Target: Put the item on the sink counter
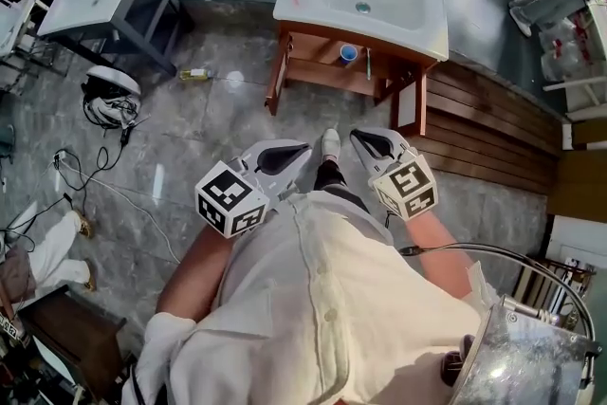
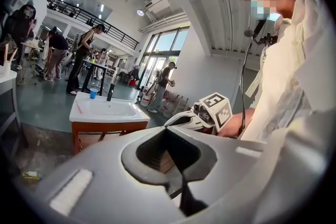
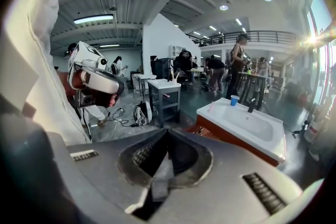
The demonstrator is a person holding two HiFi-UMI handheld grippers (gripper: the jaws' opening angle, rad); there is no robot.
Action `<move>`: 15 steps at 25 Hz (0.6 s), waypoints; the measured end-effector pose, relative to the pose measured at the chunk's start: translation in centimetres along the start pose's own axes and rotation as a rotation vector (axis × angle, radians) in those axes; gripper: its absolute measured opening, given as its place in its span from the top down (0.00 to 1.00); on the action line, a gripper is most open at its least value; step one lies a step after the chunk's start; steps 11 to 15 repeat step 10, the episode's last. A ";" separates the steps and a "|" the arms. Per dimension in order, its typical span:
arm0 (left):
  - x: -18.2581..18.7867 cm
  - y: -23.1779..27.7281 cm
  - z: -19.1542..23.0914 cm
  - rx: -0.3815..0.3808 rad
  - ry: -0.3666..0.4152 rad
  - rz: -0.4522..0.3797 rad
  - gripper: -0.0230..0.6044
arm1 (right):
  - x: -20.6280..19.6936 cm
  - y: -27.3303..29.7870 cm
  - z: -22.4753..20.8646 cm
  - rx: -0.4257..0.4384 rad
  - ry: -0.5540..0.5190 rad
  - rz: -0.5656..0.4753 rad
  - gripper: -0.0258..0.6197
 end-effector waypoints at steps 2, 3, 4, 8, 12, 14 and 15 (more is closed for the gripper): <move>0.0 -0.1 0.1 0.003 -0.001 -0.001 0.96 | 0.1 0.3 0.0 0.009 -0.005 0.006 0.95; -0.1 -0.2 0.1 0.005 -0.001 0.000 0.96 | 0.2 0.5 0.0 0.013 -0.008 0.008 0.95; -0.2 -0.3 0.2 0.007 -0.002 0.001 0.96 | 0.3 0.7 0.0 0.017 -0.011 0.008 0.95; -0.2 -0.6 1.0 0.022 -0.009 0.000 0.96 | 0.9 1.6 0.1 0.033 -0.023 0.005 0.95; -0.2 -0.8 1.4 0.029 -0.012 -0.001 0.96 | 1.2 2.1 0.1 0.038 -0.031 0.004 0.95; -0.2 -0.8 1.4 0.029 -0.012 -0.001 0.96 | 1.2 2.1 0.1 0.038 -0.031 0.004 0.95; -0.2 -0.8 1.4 0.029 -0.012 -0.001 0.96 | 1.2 2.1 0.1 0.038 -0.031 0.004 0.95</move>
Point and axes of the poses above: the fingertips, and each gripper's own axes: y forward along the fingers, z to its left, x out of its top, the point moved 6 cm from there along -y, backward along the fingers, and after that the axes turned 15 degrees about x, right-handed, at the moved point
